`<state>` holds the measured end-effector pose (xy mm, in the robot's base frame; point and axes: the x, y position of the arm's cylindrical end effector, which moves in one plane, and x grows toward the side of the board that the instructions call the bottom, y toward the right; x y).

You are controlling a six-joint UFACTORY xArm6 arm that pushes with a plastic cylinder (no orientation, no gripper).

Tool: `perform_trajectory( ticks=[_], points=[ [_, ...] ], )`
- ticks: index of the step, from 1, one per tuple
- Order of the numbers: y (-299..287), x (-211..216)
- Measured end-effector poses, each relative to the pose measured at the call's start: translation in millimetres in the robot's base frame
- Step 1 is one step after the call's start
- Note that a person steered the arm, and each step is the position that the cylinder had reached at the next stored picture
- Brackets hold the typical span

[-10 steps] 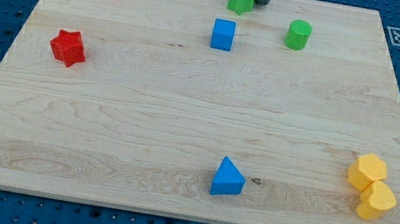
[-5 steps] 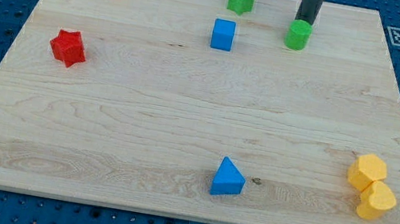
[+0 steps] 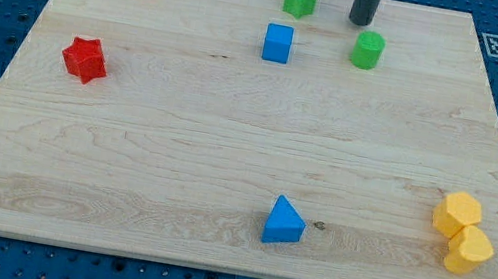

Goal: Push the green circle to the center

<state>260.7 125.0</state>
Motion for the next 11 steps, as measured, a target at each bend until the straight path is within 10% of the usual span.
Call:
perform_trajectory(
  ticks=[2,9,11],
  points=[
    [-13,71],
    [72,127],
    [17,120]
  ],
)
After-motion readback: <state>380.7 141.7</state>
